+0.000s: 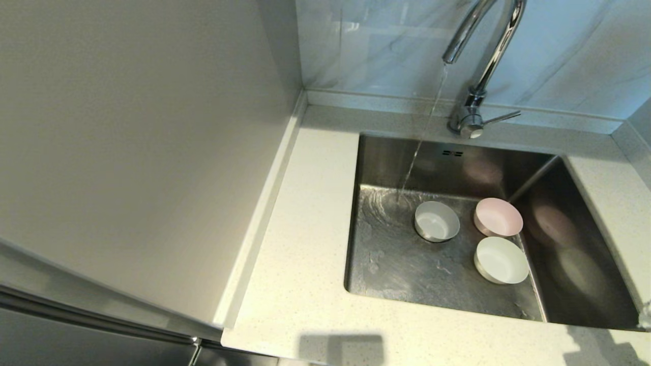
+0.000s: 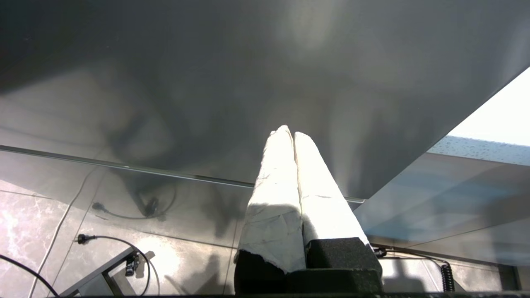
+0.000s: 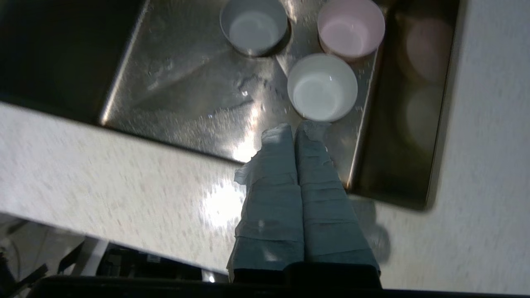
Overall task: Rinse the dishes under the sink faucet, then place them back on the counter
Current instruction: Turn off the faucet
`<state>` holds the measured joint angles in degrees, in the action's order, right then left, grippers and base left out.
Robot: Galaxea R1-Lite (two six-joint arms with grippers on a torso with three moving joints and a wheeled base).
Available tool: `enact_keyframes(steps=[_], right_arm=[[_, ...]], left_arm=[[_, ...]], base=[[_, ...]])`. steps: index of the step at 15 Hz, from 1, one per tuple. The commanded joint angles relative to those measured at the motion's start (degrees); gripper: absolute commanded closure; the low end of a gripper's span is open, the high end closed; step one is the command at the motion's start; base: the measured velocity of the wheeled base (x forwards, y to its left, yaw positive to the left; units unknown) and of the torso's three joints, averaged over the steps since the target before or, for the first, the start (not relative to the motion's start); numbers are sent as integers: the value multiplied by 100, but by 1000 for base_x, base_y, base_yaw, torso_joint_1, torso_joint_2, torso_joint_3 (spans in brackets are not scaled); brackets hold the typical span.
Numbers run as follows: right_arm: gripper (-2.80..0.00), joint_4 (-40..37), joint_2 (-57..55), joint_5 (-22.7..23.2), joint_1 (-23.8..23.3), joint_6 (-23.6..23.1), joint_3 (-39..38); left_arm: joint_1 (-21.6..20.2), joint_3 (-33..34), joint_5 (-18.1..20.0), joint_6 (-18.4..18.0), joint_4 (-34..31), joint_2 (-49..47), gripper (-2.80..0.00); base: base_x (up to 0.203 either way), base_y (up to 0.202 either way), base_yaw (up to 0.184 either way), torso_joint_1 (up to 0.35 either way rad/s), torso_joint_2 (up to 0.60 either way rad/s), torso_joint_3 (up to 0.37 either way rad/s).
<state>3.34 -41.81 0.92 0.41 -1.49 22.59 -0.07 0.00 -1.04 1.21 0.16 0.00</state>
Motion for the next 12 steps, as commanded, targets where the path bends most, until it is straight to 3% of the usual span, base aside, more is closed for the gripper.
enact_keyframes(steps=[1,4,7,8,10,12], right_arm=[[0,-856,-1389,157,2,0,1565],[0,-2518,-2799,598,11,101,3788],[0,-2942,-4110,773,72,538,5383],[0,-2661,-4455,713,86,639,5590],[0,-1338,-5130,453,111,710,5754],[0,-401,-5749,131,116,501,5872]], left_arm=[[-1,0,-2,2,2,18,0],[-1,0,-2,2,2,18,0],[-1,0,-2,1,2,18,0],[-1,0,-2,2,2,18,0],[-1,0,4,2,2,18,0],[-1,0,-2,2,2,18,0]], base=[[0,0,0,0,0,0],[0,0,0,0,0,0],[0,0,0,0,0,0],[0,0,0,0,0,0],[0,0,0,0,0,0],[0,0,0,0,0,0]])
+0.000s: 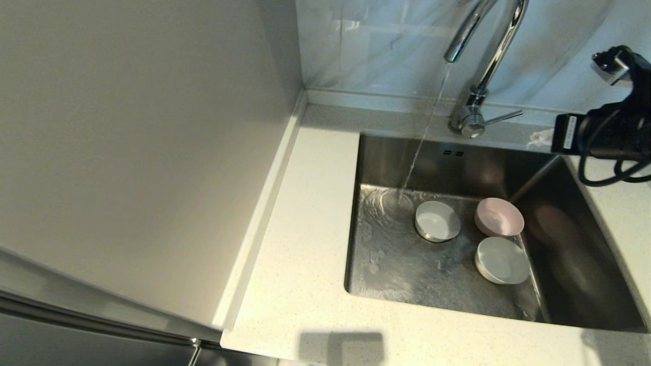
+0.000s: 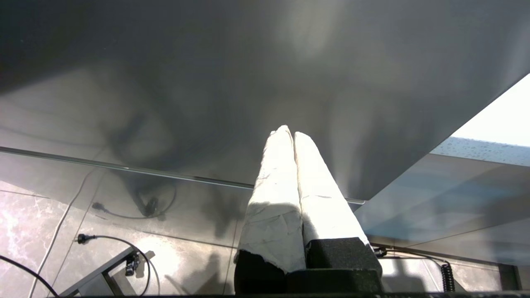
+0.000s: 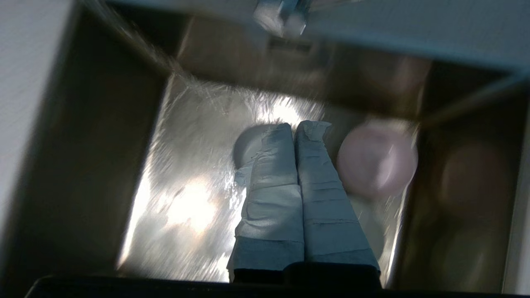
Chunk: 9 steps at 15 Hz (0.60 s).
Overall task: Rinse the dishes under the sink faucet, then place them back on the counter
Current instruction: Turn off the faucet
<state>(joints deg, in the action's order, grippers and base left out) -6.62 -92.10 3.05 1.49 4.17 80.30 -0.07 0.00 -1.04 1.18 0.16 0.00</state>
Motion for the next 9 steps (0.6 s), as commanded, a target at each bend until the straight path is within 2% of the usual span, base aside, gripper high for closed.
enact_keyframes(steps=[1,5,9], right_arm=[[0,879,-976,-252,9,-258,229],[0,1042,-1639,-439,-74,-766,1229],[0,1040,-2032,-446,-246,-1150,1743]], left_arm=[[-1,0,-2,5,2,18,0],[-1,0,-2,5,2,18,0],[-1,0,-2,5,2,18,0]], base=[[0,0,0,0,0,0],[0,0,0,0,0,0],[0,0,0,0,0,0]])
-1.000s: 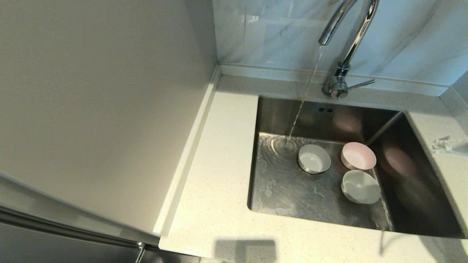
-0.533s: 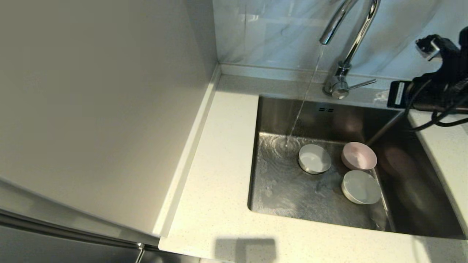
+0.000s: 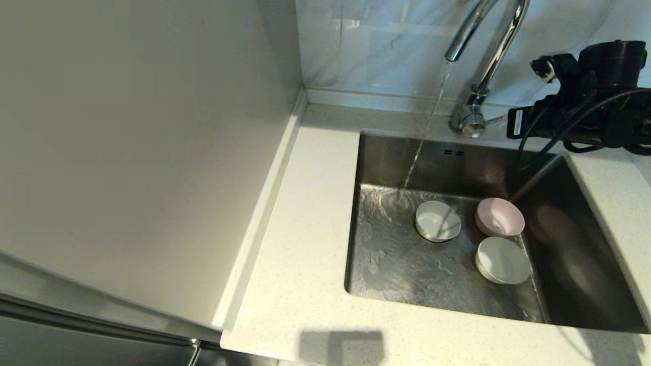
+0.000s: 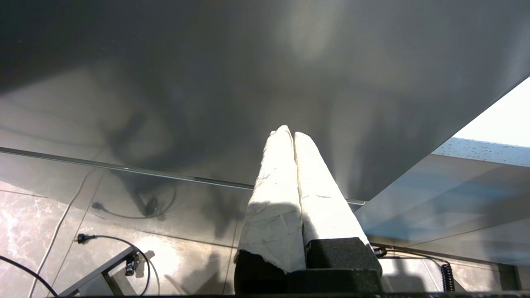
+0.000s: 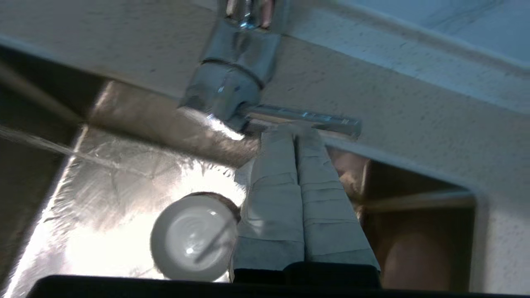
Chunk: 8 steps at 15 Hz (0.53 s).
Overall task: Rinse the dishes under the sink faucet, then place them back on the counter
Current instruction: Turn off the faucet
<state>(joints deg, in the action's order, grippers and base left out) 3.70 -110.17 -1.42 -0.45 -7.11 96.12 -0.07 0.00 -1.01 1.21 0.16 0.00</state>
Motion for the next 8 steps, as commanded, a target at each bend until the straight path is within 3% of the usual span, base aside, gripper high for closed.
enact_keyframes(steps=[1,8], right_arm=[[0,8,-305,1,-103,-40,281],[0,8,-672,31,-183,-53,685]], left_arm=[[-1,0,-4,2,2,26,0],[-1,0,-4,2,2,18,0]], base=[[0,0,0,0,0,0],[0,0,0,0,0,0]])
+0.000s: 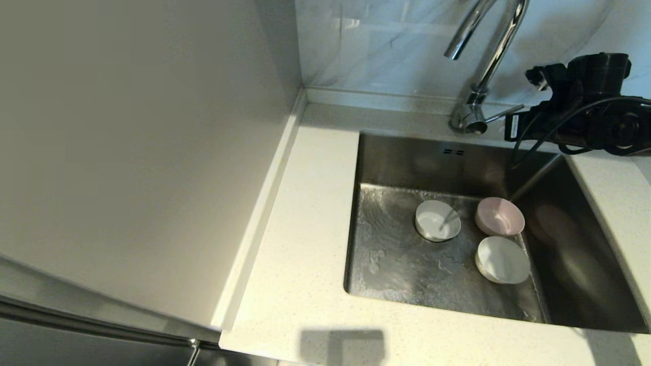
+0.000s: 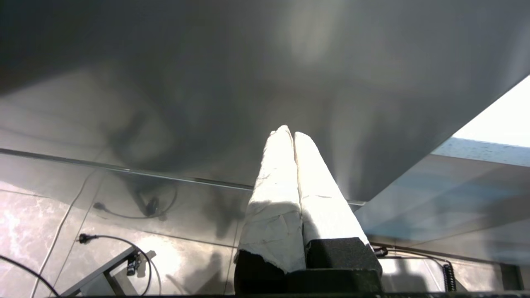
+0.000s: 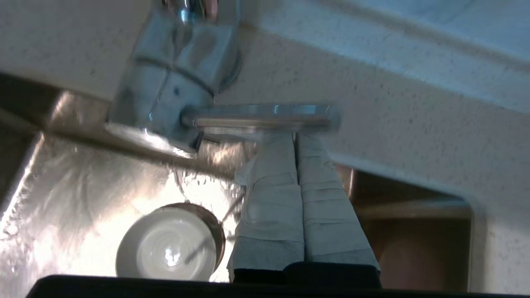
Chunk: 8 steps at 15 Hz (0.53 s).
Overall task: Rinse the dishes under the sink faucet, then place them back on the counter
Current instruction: Turn off the faucet
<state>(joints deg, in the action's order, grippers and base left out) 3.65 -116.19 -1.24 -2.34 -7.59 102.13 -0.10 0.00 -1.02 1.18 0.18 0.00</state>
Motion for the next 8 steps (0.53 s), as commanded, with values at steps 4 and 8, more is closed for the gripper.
enact_keyframes(steps=[4,8], right_arm=[[0,-4,-69,43,-53,4,112],[0,-190,-44,31,-265,-5,46]], left_arm=[[1,0,-3,5,-1,18,0],[1,0,-3,-4,-1,18,0]], base=[[0,0,0,0,0,0],[0,0,0,0,0,0]])
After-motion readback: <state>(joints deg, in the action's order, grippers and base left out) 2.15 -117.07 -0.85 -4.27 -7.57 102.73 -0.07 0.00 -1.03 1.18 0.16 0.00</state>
